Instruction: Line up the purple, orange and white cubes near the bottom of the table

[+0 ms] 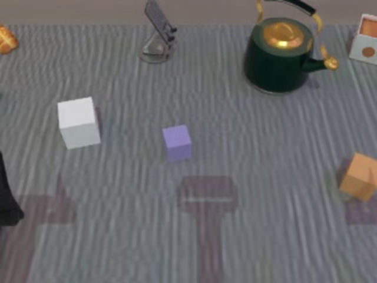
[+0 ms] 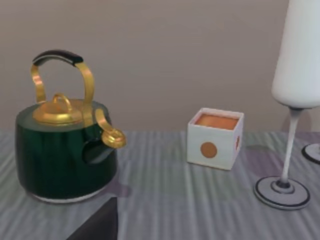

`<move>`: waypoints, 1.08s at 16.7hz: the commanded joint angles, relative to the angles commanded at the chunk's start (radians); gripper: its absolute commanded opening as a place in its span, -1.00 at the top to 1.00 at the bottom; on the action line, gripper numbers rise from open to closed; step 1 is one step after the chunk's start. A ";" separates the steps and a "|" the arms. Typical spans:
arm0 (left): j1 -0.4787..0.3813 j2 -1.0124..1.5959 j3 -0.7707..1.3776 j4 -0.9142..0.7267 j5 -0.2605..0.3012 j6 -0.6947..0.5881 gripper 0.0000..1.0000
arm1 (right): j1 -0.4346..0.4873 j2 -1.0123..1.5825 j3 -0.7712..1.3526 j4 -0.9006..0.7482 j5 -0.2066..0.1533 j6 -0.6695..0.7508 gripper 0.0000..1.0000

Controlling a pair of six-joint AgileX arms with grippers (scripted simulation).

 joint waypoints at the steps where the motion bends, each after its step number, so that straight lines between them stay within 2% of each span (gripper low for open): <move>1: 0.000 0.000 0.000 0.000 0.000 0.000 -1.00 | 0.000 0.000 0.000 0.000 0.000 0.000 -1.00; 5: -0.016 0.048 0.055 -0.036 0.005 0.016 -1.00 | 0.000 0.000 0.000 0.000 0.000 0.000 -1.00; 9: -0.077 0.240 0.240 -0.179 0.024 0.080 -1.00 | 0.000 0.000 0.000 0.000 0.000 0.000 -1.00; 13: -0.165 0.570 0.501 -0.417 0.050 0.179 -1.00 | 0.000 0.000 0.000 0.000 0.000 0.000 -1.00; 18: -0.286 1.126 0.878 -0.791 0.077 0.333 -1.00 | 0.000 0.000 0.000 0.000 0.000 0.000 -1.00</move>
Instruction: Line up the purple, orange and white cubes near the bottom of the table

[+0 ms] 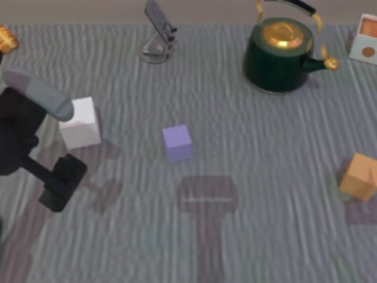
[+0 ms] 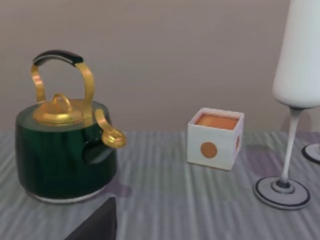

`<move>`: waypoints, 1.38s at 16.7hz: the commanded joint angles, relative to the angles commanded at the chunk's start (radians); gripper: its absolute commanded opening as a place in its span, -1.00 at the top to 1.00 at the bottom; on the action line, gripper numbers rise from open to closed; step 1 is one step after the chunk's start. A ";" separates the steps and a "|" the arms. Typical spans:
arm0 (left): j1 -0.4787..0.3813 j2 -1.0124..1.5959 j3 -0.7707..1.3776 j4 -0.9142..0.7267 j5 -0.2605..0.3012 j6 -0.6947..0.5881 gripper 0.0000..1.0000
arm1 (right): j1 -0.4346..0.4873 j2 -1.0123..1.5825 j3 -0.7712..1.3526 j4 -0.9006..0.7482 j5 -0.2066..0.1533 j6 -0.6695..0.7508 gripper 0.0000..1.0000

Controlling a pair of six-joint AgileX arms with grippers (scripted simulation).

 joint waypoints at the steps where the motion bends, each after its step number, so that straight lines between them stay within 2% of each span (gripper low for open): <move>1: -0.024 0.119 0.081 -0.075 0.003 0.033 -1.00 | 0.000 0.000 0.000 0.000 0.000 0.000 -1.00; 8: -0.171 0.850 0.701 -0.488 -0.003 0.253 -1.00 | 0.000 0.000 0.000 0.000 0.000 0.000 -1.00; 14: -0.244 1.211 1.188 -0.592 -0.045 0.393 -1.00 | 0.000 0.000 0.000 0.000 0.000 0.000 -1.00; 18: -0.261 1.306 1.347 -0.583 -0.069 0.438 -1.00 | 0.000 0.000 0.000 0.000 0.000 0.000 -1.00; 23: -0.263 1.313 1.362 -0.581 -0.071 0.442 -1.00 | 0.000 0.000 0.000 0.000 0.000 0.000 -1.00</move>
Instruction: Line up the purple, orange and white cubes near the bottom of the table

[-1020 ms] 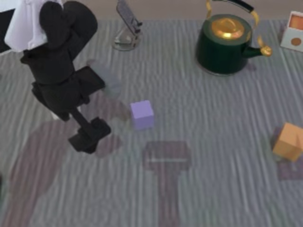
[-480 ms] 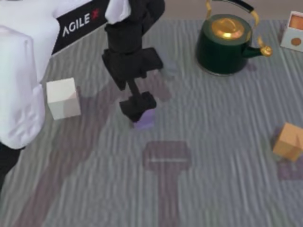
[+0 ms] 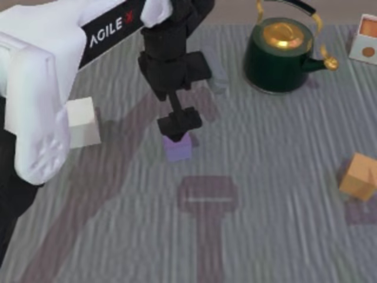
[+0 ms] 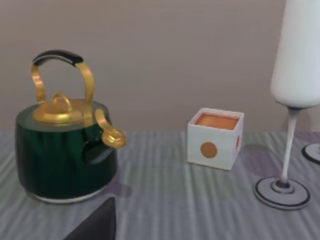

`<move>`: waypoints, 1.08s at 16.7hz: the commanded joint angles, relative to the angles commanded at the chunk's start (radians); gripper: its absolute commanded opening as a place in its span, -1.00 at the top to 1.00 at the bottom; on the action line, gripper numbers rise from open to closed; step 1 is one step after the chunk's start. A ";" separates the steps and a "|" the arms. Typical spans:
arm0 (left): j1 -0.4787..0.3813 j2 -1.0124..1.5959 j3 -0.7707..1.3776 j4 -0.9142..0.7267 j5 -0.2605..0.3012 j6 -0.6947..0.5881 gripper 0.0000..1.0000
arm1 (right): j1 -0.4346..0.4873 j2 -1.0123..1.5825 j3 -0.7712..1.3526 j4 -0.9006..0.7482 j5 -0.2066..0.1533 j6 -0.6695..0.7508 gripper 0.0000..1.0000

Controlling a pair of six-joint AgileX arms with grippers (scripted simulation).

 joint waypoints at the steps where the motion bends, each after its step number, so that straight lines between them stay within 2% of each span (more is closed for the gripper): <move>1: 0.006 -0.004 -0.002 0.000 0.001 -0.001 -1.00 | 0.000 0.000 0.000 0.000 0.000 0.000 -1.00; 4: 0.002 0.003 -0.041 0.040 0.000 0.002 -1.00 | 0.000 0.000 0.000 0.000 0.000 0.000 -1.00; 10: 0.002 0.048 -0.231 0.284 0.001 0.002 -1.00 | 0.000 0.000 0.000 0.000 0.000 0.000 -1.00; 15: 0.001 0.056 -0.258 0.313 0.001 0.002 -1.00 | 0.000 0.000 0.000 0.000 0.000 0.000 -1.00; 18: 0.001 0.056 -0.258 0.313 0.001 0.002 -0.55 | 0.000 0.000 0.000 0.000 0.000 0.000 -1.00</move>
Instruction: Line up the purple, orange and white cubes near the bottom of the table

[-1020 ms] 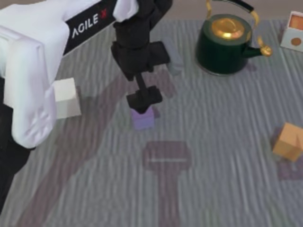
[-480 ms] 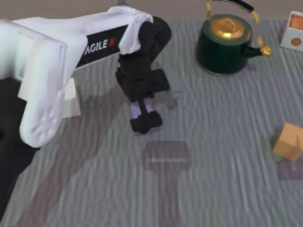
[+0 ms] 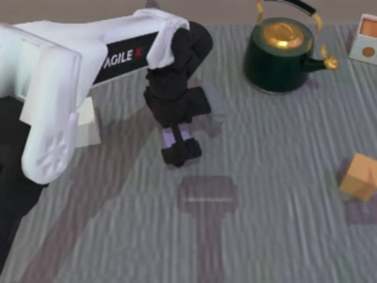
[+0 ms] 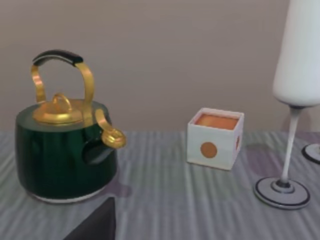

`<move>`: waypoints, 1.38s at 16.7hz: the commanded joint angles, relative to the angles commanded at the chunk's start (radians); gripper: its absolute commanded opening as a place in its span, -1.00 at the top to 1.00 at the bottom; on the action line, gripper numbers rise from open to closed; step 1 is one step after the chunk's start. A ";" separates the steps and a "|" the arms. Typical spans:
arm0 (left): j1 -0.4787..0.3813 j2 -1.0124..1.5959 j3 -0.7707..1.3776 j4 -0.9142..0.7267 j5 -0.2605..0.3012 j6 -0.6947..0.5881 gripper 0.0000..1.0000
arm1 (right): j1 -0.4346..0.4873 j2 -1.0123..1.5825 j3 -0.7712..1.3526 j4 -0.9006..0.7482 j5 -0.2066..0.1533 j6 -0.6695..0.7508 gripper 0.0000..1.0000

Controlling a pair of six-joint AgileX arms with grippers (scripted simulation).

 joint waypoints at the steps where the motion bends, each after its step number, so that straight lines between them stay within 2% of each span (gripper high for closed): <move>1: 0.000 0.000 0.000 0.000 0.000 0.000 -0.40 | 0.000 0.000 0.000 0.000 0.000 0.000 -1.00; 10: 0.000 0.000 0.000 0.000 0.000 0.000 0.96 | 0.000 0.000 0.000 0.000 0.000 0.000 -1.00; 18: 0.000 0.000 0.000 0.000 0.000 0.000 1.00 | 0.000 0.000 0.000 0.000 0.000 0.000 -1.00; 23: 0.011 -0.044 0.068 -0.093 0.014 -0.014 1.00 | 0.000 0.000 0.000 0.000 0.000 0.000 -1.00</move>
